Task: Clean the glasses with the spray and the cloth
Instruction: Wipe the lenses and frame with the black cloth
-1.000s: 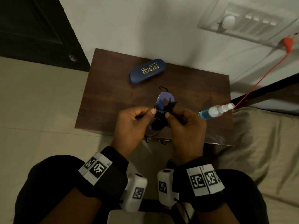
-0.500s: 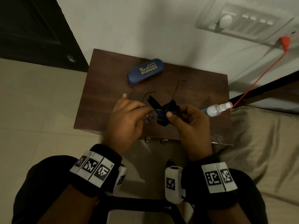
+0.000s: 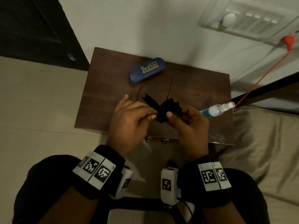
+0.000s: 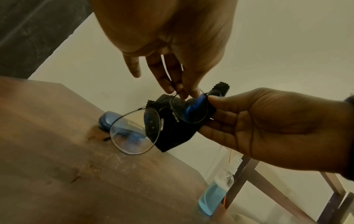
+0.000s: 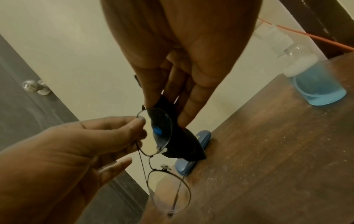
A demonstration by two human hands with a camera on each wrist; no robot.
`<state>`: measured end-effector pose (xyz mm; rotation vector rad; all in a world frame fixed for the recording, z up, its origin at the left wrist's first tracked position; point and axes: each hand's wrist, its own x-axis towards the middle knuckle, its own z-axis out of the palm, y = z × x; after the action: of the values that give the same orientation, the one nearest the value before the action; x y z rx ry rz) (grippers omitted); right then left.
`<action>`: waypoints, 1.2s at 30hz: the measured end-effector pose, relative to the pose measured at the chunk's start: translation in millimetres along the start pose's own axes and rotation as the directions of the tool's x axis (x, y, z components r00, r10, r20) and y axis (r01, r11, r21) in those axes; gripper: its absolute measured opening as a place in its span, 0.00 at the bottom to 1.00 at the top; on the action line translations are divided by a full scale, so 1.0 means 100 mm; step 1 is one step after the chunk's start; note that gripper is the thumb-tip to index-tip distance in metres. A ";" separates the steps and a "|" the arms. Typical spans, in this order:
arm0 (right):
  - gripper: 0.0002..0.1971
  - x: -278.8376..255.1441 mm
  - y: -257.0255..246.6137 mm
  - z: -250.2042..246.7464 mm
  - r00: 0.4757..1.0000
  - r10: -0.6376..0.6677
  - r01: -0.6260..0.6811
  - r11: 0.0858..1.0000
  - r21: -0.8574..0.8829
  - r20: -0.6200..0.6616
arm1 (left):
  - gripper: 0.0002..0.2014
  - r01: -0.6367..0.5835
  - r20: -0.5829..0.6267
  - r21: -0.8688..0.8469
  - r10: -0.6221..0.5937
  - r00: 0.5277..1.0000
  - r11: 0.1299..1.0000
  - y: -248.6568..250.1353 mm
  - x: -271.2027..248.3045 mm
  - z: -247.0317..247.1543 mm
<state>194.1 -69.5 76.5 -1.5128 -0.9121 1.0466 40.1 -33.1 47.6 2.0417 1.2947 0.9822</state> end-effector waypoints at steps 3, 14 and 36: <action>0.07 0.02 -0.01 -0.02 0.995 0.035 -0.029 0.997 0.068 -0.093 | 0.06 -0.048 -0.011 0.101 0.050 0.999 0.994 -0.02 -0.01 -0.01; 0.02 0.01 -0.09 0.06 0.998 0.033 -0.033 0.999 -0.003 0.056 | 0.09 -0.140 -0.030 0.255 0.153 0.988 0.957 -0.01 -0.03 -0.03; 0.28 0.04 -0.13 0.03 0.990 0.136 -0.133 0.988 0.080 -0.041 | 0.13 -0.132 0.085 0.054 0.127 0.988 0.990 -0.04 -0.04 -0.02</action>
<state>191.9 -62.9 88.1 -1.5450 -0.7372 1.1258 35.7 -35.0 44.6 2.2113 1.1736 0.9164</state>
